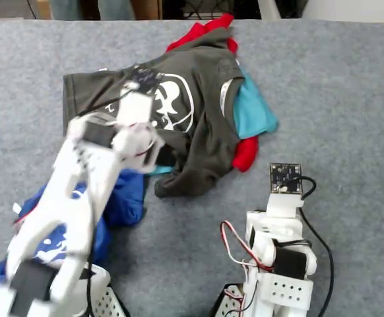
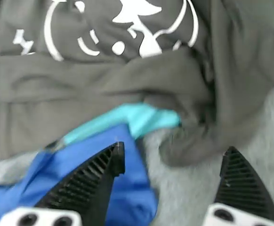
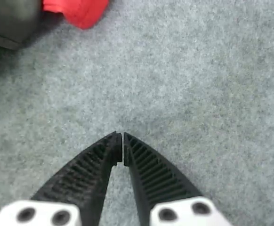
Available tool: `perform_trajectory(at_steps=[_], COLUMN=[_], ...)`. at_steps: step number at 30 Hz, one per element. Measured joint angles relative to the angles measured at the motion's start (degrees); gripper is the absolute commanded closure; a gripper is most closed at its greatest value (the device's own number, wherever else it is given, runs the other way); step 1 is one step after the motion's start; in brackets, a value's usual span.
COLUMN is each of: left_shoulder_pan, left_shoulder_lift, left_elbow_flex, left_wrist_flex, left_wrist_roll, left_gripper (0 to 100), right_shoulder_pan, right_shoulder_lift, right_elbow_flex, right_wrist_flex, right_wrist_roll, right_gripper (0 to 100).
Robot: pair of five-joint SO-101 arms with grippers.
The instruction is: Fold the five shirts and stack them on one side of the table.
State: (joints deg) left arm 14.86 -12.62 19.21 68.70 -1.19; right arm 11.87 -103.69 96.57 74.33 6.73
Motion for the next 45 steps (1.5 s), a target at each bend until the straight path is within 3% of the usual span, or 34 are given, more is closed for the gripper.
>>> perform_trajectory(at_steps=[5,10,18,23,37,41,45], left_shoulder_pan=[-0.18,-1.23,-3.96,-14.95,-60.75,-67.08,-66.37], left_shoulder_lift=[20.13,30.59,31.30,27.78,15.82,15.74,15.74], left_elbow_flex=[-6.33,-12.22,-15.82,-20.48,-32.18,-33.67,-33.67], left_wrist_flex=[-5.27,-6.24,-1.85,3.69,4.92,5.01,5.45], left_wrist_roll=[6.77,10.37,-1.49,-2.37,-2.37,-2.37,0.53], left_gripper=[71,95,97,97,97,97,92], right_shoulder_pan=[0.00,0.00,0.00,0.00,0.00,0.00,0.00], right_shoulder_lift=[0.00,0.00,0.00,0.00,0.00,0.00,0.00], right_elbow_flex=[0.00,0.00,0.00,0.00,0.00,0.00,0.00], right_wrist_flex=[0.00,0.00,0.00,0.00,0.00,0.00,0.00], right_wrist_roll=[0.00,0.00,0.00,0.00,0.00,0.00,0.00], right_gripper=[98.4,98.4,98.4,98.4,98.4,98.4,98.4])
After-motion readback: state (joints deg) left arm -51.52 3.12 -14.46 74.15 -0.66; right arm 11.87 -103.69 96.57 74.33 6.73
